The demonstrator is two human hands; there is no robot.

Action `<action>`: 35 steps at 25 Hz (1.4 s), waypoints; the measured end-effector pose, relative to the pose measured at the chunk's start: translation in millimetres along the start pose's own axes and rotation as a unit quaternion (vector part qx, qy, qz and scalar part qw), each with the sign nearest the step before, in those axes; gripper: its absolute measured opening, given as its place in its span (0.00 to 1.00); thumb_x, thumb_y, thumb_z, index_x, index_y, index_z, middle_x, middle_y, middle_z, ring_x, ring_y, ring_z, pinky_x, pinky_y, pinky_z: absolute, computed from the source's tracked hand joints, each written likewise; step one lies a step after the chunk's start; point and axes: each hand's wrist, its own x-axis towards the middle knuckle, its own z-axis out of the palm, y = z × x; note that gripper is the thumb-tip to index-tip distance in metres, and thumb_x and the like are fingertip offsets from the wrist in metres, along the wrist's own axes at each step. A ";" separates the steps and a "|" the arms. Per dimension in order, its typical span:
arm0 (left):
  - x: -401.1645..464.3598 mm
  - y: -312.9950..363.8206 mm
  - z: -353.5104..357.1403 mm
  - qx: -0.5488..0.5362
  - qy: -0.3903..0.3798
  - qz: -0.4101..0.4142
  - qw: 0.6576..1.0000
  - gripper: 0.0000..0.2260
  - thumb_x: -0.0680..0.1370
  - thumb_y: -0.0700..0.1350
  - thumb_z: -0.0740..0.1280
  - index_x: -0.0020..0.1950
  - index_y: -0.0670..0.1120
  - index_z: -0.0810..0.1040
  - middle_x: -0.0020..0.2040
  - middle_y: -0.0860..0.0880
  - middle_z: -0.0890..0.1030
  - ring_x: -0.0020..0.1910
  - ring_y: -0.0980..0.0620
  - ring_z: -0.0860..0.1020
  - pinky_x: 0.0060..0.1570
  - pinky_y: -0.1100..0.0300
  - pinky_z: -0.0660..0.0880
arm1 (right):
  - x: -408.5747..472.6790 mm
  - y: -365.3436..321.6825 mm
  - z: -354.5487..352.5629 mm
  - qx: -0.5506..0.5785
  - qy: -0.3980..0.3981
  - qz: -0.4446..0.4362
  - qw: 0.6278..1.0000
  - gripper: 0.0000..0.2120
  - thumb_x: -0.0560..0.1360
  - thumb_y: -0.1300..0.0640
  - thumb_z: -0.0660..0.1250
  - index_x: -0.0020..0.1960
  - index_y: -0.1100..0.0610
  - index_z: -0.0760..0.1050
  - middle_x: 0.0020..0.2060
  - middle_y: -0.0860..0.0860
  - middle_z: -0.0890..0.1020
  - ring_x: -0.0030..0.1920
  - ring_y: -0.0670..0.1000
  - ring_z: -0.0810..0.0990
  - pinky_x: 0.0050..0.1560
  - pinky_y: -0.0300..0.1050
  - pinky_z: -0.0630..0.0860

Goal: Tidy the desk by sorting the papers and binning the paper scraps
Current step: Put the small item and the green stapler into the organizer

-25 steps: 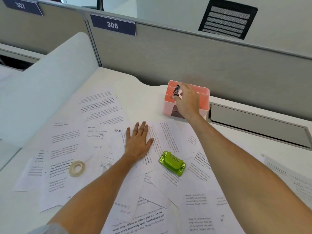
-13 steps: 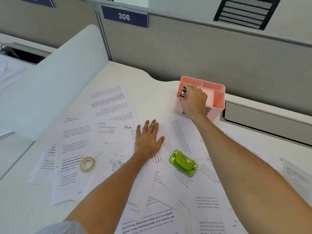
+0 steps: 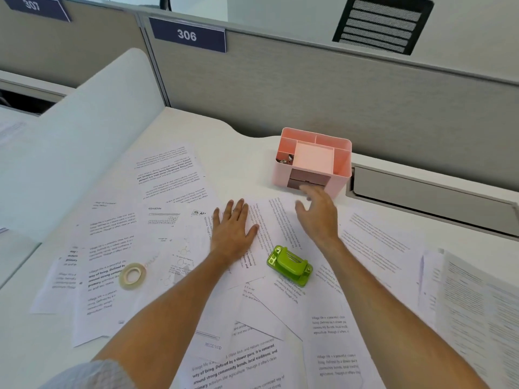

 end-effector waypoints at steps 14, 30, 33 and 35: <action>-45.5 61.8 -34.0 -0.233 -0.100 0.082 0.964 0.27 0.78 0.57 0.64 0.72 0.45 0.68 0.73 0.46 0.69 0.74 0.46 0.63 0.73 0.43 0.58 | -118.5 19.0 -6.7 -0.018 -0.023 0.198 0.980 0.20 0.77 0.45 0.65 0.62 0.56 0.76 0.54 0.52 0.81 0.52 0.53 0.78 0.46 0.43 0.68; -61.6 74.6 -44.6 -0.111 -0.047 0.196 0.973 0.17 0.73 0.45 0.73 0.60 0.47 0.77 0.58 0.49 0.77 0.53 0.46 0.75 0.53 0.53 0.72 | -139.9 0.5 -3.7 -0.001 -0.061 0.155 0.986 0.15 0.76 0.54 0.63 0.62 0.53 0.75 0.57 0.50 0.80 0.55 0.53 0.77 0.52 0.46 0.73; -61.2 77.9 -45.3 -0.149 -0.018 0.192 0.970 0.16 0.71 0.47 0.74 0.57 0.46 0.78 0.55 0.48 0.76 0.51 0.46 0.74 0.50 0.56 0.71 | -138.4 5.3 -6.2 0.015 -0.026 0.132 0.991 0.17 0.75 0.57 0.65 0.64 0.54 0.74 0.57 0.49 0.80 0.56 0.53 0.77 0.55 0.46 0.73; -60.1 82.2 -48.5 -0.172 0.004 0.184 0.968 0.17 0.71 0.50 0.75 0.56 0.47 0.77 0.54 0.49 0.76 0.50 0.48 0.72 0.49 0.56 0.71 | -134.8 7.9 -8.4 0.051 0.000 0.122 0.991 0.18 0.75 0.59 0.67 0.64 0.54 0.74 0.58 0.48 0.80 0.57 0.51 0.77 0.55 0.44 0.73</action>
